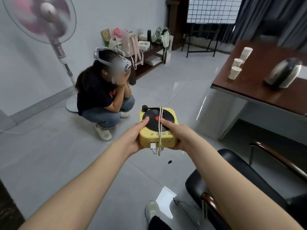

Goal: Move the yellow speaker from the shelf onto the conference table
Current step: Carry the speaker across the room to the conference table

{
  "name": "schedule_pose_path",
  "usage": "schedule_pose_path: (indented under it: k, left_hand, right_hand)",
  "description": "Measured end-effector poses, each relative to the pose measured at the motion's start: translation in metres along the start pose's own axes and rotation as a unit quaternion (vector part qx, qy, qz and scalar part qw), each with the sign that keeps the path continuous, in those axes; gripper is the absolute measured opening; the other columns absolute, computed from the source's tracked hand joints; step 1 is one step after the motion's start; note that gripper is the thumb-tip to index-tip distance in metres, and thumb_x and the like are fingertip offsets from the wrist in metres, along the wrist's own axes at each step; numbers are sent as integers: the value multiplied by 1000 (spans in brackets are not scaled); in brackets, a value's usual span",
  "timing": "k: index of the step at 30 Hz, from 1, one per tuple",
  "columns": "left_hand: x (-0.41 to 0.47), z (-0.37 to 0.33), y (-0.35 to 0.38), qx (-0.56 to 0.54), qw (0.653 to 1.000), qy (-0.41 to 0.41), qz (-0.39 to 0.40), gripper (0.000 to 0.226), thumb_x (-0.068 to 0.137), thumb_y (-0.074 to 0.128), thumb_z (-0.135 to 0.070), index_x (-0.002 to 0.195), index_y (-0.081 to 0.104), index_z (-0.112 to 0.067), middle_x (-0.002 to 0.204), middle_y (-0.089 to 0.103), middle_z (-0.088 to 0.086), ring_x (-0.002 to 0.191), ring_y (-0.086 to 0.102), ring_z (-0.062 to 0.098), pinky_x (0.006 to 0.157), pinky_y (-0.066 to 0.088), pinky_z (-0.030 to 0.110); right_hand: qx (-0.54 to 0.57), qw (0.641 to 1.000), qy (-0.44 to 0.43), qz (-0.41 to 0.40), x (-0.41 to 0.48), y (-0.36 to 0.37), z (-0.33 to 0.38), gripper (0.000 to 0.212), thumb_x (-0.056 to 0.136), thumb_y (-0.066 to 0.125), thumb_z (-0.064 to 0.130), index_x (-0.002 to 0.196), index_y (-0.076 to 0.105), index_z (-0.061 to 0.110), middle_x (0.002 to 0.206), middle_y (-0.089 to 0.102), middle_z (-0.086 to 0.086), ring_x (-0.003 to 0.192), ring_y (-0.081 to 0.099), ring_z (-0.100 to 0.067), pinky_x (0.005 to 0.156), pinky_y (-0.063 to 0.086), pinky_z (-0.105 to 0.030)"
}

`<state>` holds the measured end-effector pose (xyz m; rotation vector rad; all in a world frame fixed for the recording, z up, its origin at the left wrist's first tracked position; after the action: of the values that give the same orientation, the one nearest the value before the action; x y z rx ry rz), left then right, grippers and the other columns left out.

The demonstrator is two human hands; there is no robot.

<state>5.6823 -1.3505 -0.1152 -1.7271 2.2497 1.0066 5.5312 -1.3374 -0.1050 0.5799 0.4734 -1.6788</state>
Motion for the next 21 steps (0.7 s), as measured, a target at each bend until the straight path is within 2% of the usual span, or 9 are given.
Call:
schedule_pose_path:
  k: [3, 8, 10, 17, 19, 21]
  left_hand:
    - [36, -15, 4, 4, 1000, -7, 10, 27, 92, 53, -36, 102, 65, -14, 85, 77, 6, 85, 69, 25, 73, 55, 38]
    - [103, -48, 21, 15, 999, -17, 25, 28, 91, 55, -35, 106, 65, -14, 97, 75, 9, 94, 68, 28, 80, 54, 42]
    - [130, -62, 31, 24, 999, -20, 37, 27, 91, 55, -35, 106, 64, -14, 100, 73, 10, 95, 67, 28, 81, 54, 43]
    - [209, -86, 66, 20, 998, -36, 56, 24, 91, 56, -32, 102, 64, -13, 97, 74, 11, 100, 66, 31, 91, 50, 48]
    - [229, -90, 76, 33, 996, -48, 71, 24, 92, 55, -32, 100, 65, -12, 90, 76, 10, 97, 66, 30, 89, 51, 47]
    - [246, -95, 84, 41, 994, -58, 83, 25, 92, 55, -33, 101, 65, -13, 91, 76, 10, 95, 67, 29, 84, 53, 44]
  right_hand:
    - [19, 1000, -3, -11, 28, -6, 18, 70, 60, 84, 45, 109, 58, 3, 102, 70, -17, 88, 68, -33, 81, 58, -46]
    - [54, 998, -4, -21, 80, -20, 56, 69, 58, 86, 44, 107, 60, 3, 93, 71, -14, 81, 69, -31, 75, 58, -42]
    - [68, 997, -2, -34, 100, -29, 73, 72, 56, 87, 45, 109, 61, 4, 96, 72, -14, 84, 70, -31, 76, 58, -42]
    - [74, 995, -4, -73, 156, -64, 118, 68, 60, 84, 44, 109, 60, 4, 100, 72, -16, 87, 70, -32, 74, 59, -41]
    - [84, 993, 2, -85, 170, -73, 125, 70, 59, 85, 45, 110, 60, 4, 101, 72, -16, 87, 70, -32, 72, 59, -41]
    - [93, 991, 7, -96, 181, -82, 131, 71, 58, 85, 46, 110, 60, 4, 101, 71, -16, 88, 70, -32, 72, 59, -41]
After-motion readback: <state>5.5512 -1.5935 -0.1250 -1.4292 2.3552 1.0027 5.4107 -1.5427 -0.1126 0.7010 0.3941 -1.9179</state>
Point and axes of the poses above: each hand's wrist, its own x-axis towards the middle knuckle, its own y-axis out of the palm, z = x × y, the point moved 1 cm from there along x, towards the middle knuckle
